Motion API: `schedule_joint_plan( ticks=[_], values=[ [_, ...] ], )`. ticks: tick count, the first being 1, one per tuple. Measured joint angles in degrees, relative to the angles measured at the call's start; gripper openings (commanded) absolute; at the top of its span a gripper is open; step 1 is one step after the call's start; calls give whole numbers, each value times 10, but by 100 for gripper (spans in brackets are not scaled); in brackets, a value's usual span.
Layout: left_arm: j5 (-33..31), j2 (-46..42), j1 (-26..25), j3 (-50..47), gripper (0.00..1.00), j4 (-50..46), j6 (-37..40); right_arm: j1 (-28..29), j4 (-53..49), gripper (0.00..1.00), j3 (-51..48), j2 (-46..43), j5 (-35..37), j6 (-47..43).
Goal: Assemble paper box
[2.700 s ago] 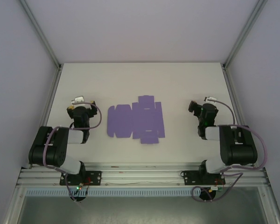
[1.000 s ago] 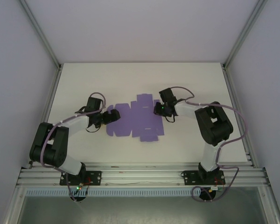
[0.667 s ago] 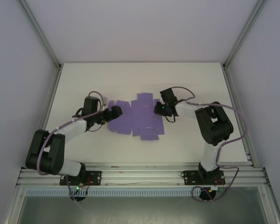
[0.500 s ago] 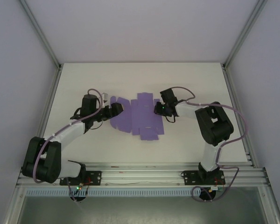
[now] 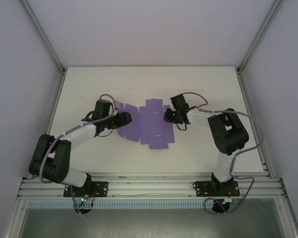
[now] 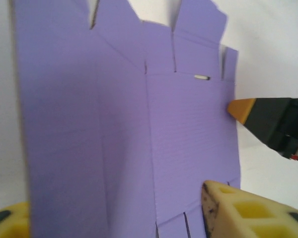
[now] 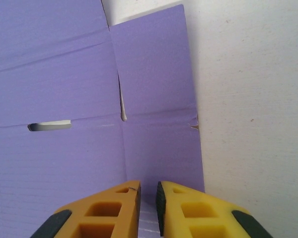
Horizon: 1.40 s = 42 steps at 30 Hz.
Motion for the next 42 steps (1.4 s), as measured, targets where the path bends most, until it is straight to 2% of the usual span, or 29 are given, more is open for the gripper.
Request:
schedule_joint_plan(
  ticks=[1, 5, 6, 10, 12, 14, 18, 21, 26, 31, 33, 37, 40, 42],
  values=[
    [-7, 5, -2, 7, 38, -5, 4, 0, 1, 20, -1, -1, 0, 0],
    [-29, 10, -13, 33, 0, -23, 22, 0, 2, 26, -6, -7, 0, -2],
    [-32, 10, -13, 38, 0, -25, 26, 0, 0, 30, -7, -10, 1, -2],
    [-32, -4, -17, 49, 0, -30, 36, -6, -22, 56, -15, -41, -5, -5],
    [-32, -31, -19, 49, 0, -30, 39, -21, -41, 74, -22, -79, -10, -11],
    [-32, -70, -19, 51, 0, -28, 40, -45, -49, 100, -30, -131, -33, -21],
    [-24, -144, -19, 67, 0, 3, 38, -105, 2, 100, -50, -243, -116, -19],
    [-7, -184, -19, 81, 0, 35, 33, -158, 78, 100, -73, -291, -210, 8],
    [33, -228, -15, 85, 0, 87, 12, -210, 138, 100, -83, -291, -332, 41],
    [64, -248, -11, 83, 0, 122, -21, -212, 157, 91, -83, -282, -407, 51],
    [68, -254, -11, 77, 0, 133, -33, -213, 179, 84, -84, -281, -432, 59],
    [79, -257, -11, 70, 0, 151, -52, -213, 215, 64, -88, -281, -473, 75],
    [80, -257, -11, 70, 0, 157, -61, -213, 237, 55, -96, -281, -494, 83],
    [80, -257, -11, 69, 0, 161, -66, -213, 247, 45, -101, -281, -507, 86]
  ],
)
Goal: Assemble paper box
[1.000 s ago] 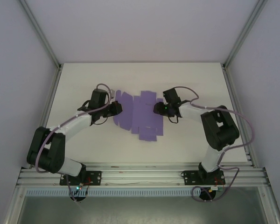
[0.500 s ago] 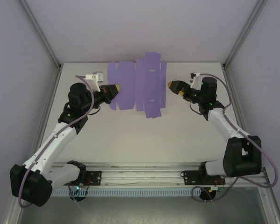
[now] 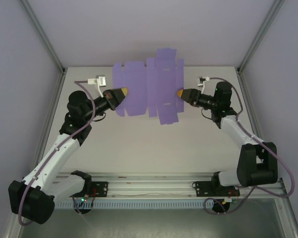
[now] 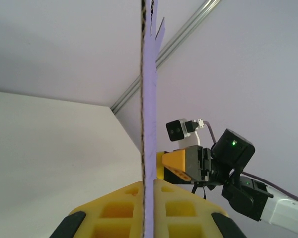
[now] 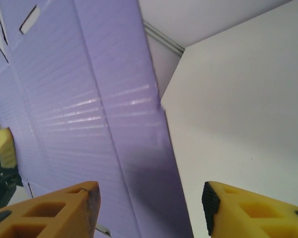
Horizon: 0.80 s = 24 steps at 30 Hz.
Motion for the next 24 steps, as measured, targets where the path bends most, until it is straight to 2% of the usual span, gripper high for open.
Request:
schedule_joint_plan(
  ticks=[3, 9, 12, 13, 14, 16, 18, 19, 24],
  values=[
    [0, 0, 2, -1, 0, 4, -5, -3, 6, 28, -4, -3, -7, -3],
    [-11, 0, 7, -13, 0, 4, -5, -7, -6, 3, -14, -43, -9, -33],
    [-20, 0, 10, -19, 0, 4, -5, -8, -10, 0, -18, -64, -10, -50],
    [-23, 0, 10, -23, 9, 4, -5, -7, -14, 0, -18, -69, -9, -59],
    [-30, -1, 10, -26, 30, 1, -2, -6, -25, 0, -18, -74, -7, -74],
    [-52, -2, 10, -33, 60, -21, 6, 2, -81, 0, -14, -84, 9, -121],
    [-91, -8, 9, -48, 97, -51, 15, 21, -157, 0, -3, -89, 42, -182],
    [-116, -12, 9, -59, 100, -68, 18, 33, -188, 0, 3, -88, 60, -209],
    [-243, -26, 9, -121, 100, -172, 26, 92, -307, 0, 9, -82, 149, -313]
  ],
)
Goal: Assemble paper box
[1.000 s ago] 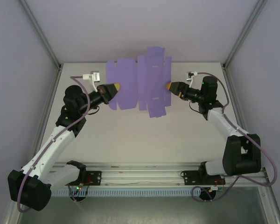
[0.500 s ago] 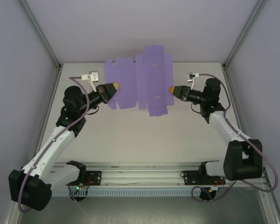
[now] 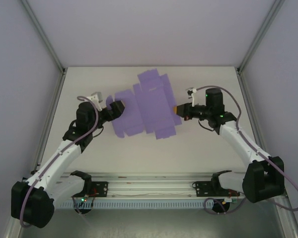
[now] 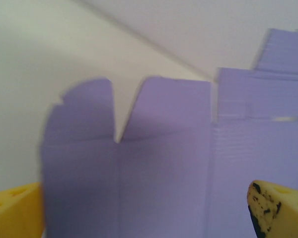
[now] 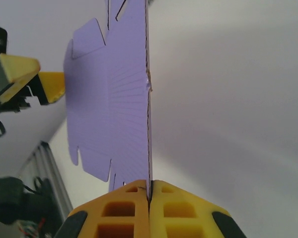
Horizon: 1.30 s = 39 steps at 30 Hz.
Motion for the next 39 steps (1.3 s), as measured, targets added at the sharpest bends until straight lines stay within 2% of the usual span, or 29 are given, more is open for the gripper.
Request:
schedule_joint_plan(
  ticks=[3, 5, 8, 12, 17, 22, 30, 39],
  values=[
    [-58, -3, 0, -19, 100, -66, 0, 17, -45, 0, 2, 21, 54, -45],
    [-81, -14, 0, -29, 100, -94, 0, 40, -83, 0, 16, 45, 122, -85],
    [-92, -33, 0, -36, 100, -111, 0, 86, -131, 0, 52, 87, 219, -150],
    [-86, -37, 0, -36, 100, -107, 0, 150, -140, 0, 80, 128, 348, -269],
    [-45, -7, 0, -18, 100, -92, 2, 217, -91, 0, 76, 156, 478, -415],
    [10, 62, 0, 49, 100, -68, 2, 259, 59, 0, 9, 158, 568, -538],
    [135, 209, -1, 181, 100, -16, 0, 276, 194, 0, -47, 158, 606, -607],
    [207, 334, -24, 278, 99, -26, 16, 278, 242, 0, -57, 158, 610, -619]
  ],
)
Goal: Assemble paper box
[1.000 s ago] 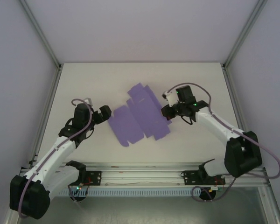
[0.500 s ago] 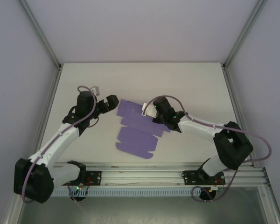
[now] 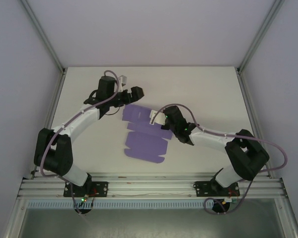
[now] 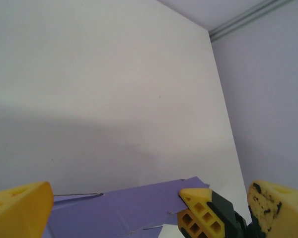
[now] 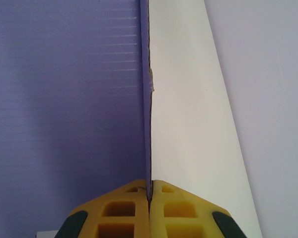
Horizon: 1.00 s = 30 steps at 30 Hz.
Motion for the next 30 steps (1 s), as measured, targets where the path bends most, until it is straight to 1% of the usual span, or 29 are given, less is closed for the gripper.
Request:
schedule_joint_plan(
  ticks=[3, 6, 10, 13, 20, 26, 30],
  values=[
    [9, 14, -8, 9, 96, -15, 4, 2, 6, 0, -5, -5, 0, 2],
    [19, 15, -12, 9, 94, -27, 5, 3, 8, 0, -6, -8, 2, 3],
    [20, 15, -23, 8, 87, -28, 9, 3, 8, 0, -6, -10, 4, 12],
    [28, 15, -31, 4, 83, -28, 9, 3, 8, 0, -6, -13, 4, 17],
    [37, 15, -43, 0, 78, -28, 0, 3, 8, 0, -6, -23, 4, 28],
    [41, 30, -47, 0, 67, -14, -24, 4, 5, 0, -6, -26, 5, 28],
    [43, 49, -47, 0, 55, -5, -43, 9, 3, 0, -6, -26, 18, 21]
  ],
)
